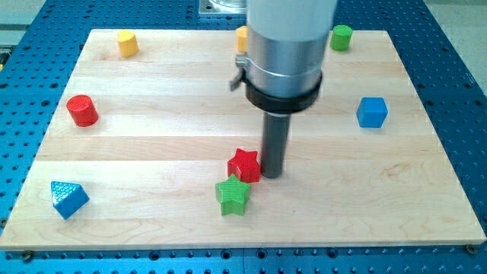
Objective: Push the red star into the red circle
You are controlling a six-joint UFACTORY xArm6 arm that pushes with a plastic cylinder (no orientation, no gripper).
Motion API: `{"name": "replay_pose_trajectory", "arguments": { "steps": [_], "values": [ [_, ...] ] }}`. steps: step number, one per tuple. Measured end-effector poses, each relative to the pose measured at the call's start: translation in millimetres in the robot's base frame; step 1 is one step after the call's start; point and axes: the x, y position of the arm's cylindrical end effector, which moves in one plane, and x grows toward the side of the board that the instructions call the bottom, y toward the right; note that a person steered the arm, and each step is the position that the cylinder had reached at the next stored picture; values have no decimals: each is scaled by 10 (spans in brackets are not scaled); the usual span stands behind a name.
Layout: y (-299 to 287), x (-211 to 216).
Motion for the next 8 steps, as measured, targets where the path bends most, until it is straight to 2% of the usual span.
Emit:
{"name": "replay_pose_trajectory", "arguments": {
  "steps": [1, 2, 3, 5, 6, 7, 8],
  "values": [
    [28, 217],
    [-553, 70],
    [-935, -138],
    [-1452, -988],
    [-1805, -1076],
    [-1698, -1344],
    [-2255, -1347]
  ]
}}
